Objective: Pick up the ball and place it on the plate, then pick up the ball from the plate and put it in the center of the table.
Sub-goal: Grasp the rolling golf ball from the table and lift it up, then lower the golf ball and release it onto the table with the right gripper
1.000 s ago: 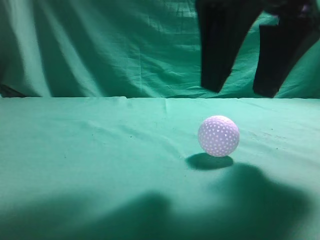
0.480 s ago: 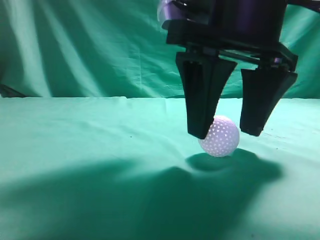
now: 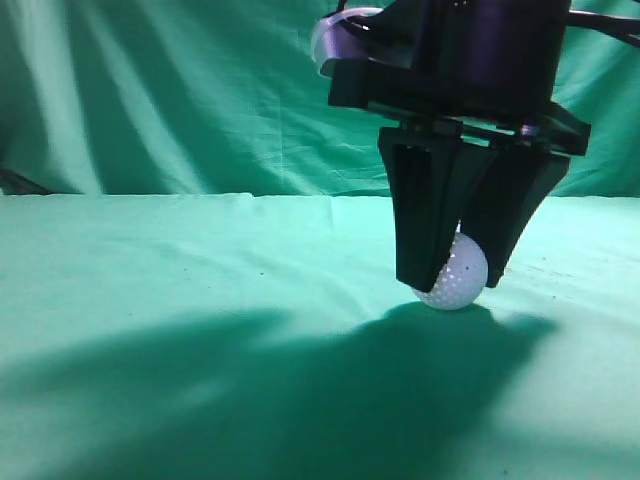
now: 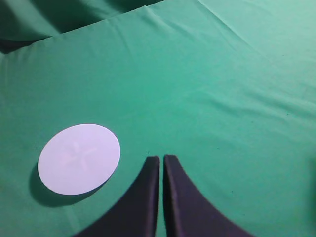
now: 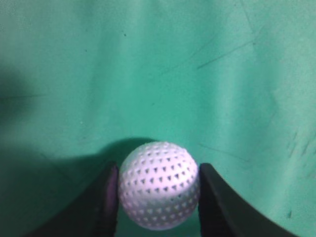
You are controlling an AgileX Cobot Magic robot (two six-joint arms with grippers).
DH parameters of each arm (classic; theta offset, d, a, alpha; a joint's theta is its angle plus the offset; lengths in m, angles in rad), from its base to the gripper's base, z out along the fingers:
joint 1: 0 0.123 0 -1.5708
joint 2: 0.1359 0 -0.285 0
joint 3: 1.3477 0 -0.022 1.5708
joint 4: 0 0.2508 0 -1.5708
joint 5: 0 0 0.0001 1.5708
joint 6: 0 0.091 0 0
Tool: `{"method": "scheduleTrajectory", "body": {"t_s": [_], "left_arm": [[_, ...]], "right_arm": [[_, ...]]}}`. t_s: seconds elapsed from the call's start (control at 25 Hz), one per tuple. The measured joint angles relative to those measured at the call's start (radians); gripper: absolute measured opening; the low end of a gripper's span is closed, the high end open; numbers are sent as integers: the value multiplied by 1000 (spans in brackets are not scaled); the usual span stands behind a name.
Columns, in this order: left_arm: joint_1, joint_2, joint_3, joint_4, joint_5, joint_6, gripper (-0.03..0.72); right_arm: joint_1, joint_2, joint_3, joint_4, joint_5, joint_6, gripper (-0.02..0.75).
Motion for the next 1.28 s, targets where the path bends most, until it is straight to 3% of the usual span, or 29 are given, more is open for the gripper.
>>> {"method": "scheduleTrajectory", "body": {"t_s": [0.2, 0.44, 0.88, 1.28], "left_arm": [[0, 0, 0, 0, 0, 0, 0], [0, 0, 0, 0, 0, 0, 0], [0, 0, 0, 0, 0, 0, 0], [0, 0, 0, -2, -1, 0, 0]], "right_arm": [[0, -6, -75, 0, 31, 0, 328], [0, 20, -368, 0, 91, 0, 328], [0, 379, -832, 0, 211, -33, 328], [22, 531, -904, 4, 142, -121, 328]]}}
